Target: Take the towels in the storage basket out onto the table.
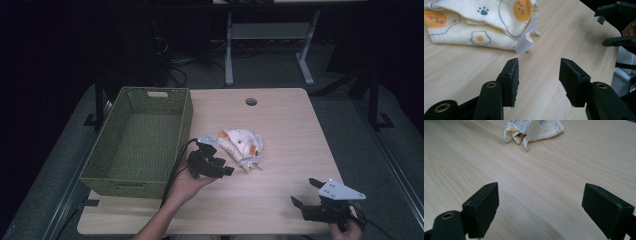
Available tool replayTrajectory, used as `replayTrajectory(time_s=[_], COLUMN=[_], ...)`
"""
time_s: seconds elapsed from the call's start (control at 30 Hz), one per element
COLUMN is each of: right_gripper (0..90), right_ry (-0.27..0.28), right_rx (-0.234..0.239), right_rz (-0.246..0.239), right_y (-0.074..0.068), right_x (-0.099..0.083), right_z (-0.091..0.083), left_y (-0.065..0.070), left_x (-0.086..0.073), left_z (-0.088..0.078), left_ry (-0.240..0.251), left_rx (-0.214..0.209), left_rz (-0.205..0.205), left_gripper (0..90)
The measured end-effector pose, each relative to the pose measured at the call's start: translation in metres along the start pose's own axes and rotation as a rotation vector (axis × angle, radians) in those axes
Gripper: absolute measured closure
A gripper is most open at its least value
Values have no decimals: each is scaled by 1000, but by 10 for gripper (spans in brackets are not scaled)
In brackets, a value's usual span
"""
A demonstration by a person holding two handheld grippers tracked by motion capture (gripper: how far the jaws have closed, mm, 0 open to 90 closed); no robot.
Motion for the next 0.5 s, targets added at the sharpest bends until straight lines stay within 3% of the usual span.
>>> replayTrajectory(time_s=[0.27, 0.37, 0.5], right_gripper=[139, 139, 138], right_ry=[-5, 0, 1], right_rx=[3, 5, 15], right_rz=[-1, -4, -16], right_y=[-2, -5, -7], right_x=[0, 2, 3], right_z=[1, 1, 0], left_y=[12, 21, 27], left_x=[-9, -20, -31], left_z=[-7, -12, -16], left_ry=[11, 18, 47], left_rx=[-16, -16, -19], left_rz=[12, 42, 52], left_gripper=[484, 472, 459])
Point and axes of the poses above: each handheld gripper's, and its own axes: z roughly forward along the jaws, x roughly out of its top, y roughly to its right, the point moved 8 cm from there along z, roughly forward along the jaws, and after that the axes turned 7 degrees about -z, right-handed, at the moved point
